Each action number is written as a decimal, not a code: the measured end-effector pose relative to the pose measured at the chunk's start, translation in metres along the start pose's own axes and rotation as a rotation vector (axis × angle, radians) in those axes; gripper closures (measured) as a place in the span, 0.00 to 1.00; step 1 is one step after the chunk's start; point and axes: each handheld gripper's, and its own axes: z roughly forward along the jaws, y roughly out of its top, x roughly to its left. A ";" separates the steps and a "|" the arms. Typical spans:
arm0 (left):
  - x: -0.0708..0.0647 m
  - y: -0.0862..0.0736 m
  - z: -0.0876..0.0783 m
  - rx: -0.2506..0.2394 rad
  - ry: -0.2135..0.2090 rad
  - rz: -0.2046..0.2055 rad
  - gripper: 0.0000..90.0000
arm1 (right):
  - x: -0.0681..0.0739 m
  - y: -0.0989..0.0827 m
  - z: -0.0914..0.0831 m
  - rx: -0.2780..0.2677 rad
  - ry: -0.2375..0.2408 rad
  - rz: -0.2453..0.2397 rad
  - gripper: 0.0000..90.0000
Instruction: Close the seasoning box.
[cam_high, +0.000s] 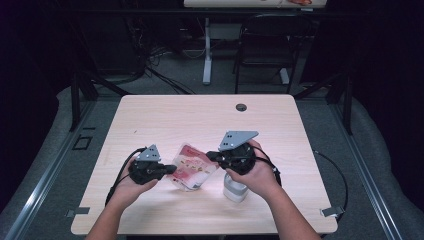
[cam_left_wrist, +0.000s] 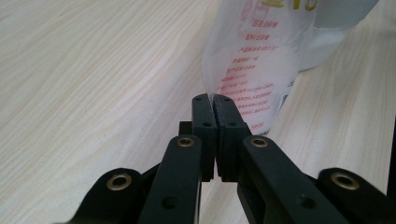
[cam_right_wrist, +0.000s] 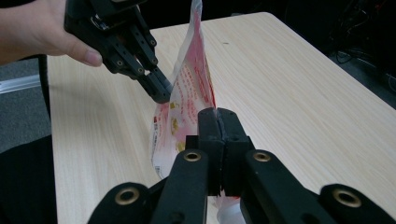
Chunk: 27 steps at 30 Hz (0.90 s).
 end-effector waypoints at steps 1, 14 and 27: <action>0.000 -0.001 0.000 0.001 -0.001 -0.002 0.98 | 0.001 0.000 0.000 -0.005 0.000 0.001 0.99; -0.003 -0.015 -0.008 0.013 -0.018 -0.006 0.95 | 0.008 0.007 0.010 -0.031 0.064 0.013 0.86; -0.001 -0.034 -0.012 0.016 -0.054 -0.067 0.77 | 0.023 0.030 0.020 -0.066 0.105 -0.018 0.73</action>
